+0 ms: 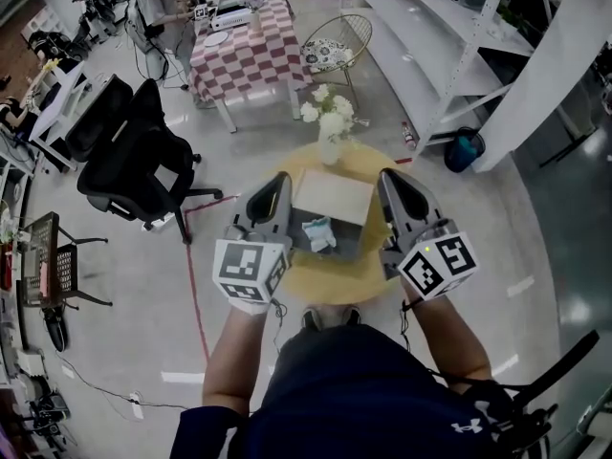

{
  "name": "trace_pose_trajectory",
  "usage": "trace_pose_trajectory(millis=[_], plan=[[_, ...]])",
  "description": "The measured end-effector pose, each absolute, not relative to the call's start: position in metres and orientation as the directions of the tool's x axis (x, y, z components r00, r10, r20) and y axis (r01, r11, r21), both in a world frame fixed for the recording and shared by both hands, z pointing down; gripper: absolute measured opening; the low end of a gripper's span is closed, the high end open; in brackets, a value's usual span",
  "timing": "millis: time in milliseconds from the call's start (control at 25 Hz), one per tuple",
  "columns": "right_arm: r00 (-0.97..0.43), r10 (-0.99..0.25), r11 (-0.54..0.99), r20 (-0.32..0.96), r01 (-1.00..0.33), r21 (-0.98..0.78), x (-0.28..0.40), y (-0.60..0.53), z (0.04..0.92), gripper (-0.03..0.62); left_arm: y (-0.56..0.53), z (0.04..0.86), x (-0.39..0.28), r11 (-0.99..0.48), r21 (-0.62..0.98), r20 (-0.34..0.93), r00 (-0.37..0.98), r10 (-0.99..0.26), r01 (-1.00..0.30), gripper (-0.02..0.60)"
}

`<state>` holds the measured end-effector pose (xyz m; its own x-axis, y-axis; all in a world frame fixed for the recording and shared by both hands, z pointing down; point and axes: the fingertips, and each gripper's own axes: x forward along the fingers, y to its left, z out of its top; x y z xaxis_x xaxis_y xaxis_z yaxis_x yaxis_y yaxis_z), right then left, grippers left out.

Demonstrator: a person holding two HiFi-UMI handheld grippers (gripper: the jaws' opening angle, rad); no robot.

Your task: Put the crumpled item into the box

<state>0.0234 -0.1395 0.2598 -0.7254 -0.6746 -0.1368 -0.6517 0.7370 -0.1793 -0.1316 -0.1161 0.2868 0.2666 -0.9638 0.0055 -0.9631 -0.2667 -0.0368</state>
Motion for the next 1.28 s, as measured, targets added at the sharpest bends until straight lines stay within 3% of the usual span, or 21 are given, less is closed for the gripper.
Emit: trace_pose_trajectory(millis=[560, 1280], plan=[[-0.688, -0.707, 0.707, -0.166, -0.696, -0.125, 0.037, -0.149, 0.245, 0.002, -0.126, 0.263, -0.140, -0.246, -0.016, -0.071, 0.247, -0.966, -0.969, 0.018], [-0.692, -0.709, 0.705, -0.135, -0.699, -0.117, 0.024, -0.166, 0.256, 0.002, -0.143, 0.277, -0.147, -0.256, 0.002, -0.039, 0.255, -0.966, -0.967, 0.018]])
